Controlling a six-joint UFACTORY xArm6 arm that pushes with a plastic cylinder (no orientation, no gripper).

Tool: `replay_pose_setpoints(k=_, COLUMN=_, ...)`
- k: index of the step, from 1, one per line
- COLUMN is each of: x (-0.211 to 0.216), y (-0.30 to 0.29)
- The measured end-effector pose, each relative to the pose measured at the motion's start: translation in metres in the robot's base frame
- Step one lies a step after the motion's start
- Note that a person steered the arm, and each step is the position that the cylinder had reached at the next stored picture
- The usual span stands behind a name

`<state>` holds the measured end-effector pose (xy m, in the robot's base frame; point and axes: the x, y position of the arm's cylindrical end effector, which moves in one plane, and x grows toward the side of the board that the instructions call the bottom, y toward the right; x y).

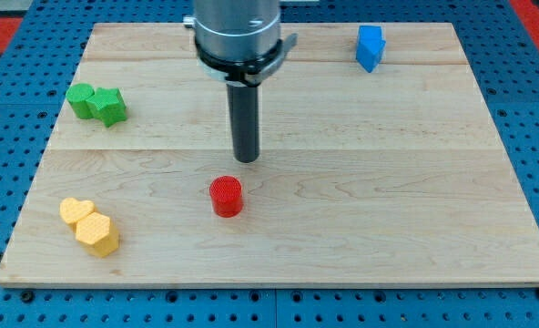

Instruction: Slide the red star vertically to the top of the red circle

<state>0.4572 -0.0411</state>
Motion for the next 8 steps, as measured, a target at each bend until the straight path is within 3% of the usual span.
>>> replay_pose_setpoints(k=1, x=0.029, y=-0.03)
replay_pose_setpoints(k=2, x=0.074, y=-0.018)
replay_pose_setpoints(k=3, x=0.067, y=-0.007)
replay_pose_setpoints(k=4, x=-0.002, y=-0.006)
replay_pose_setpoints(k=6, x=-0.127, y=0.089)
replay_pose_setpoints(k=7, x=-0.218, y=0.077)
replay_pose_setpoints(k=8, x=-0.247, y=0.029)
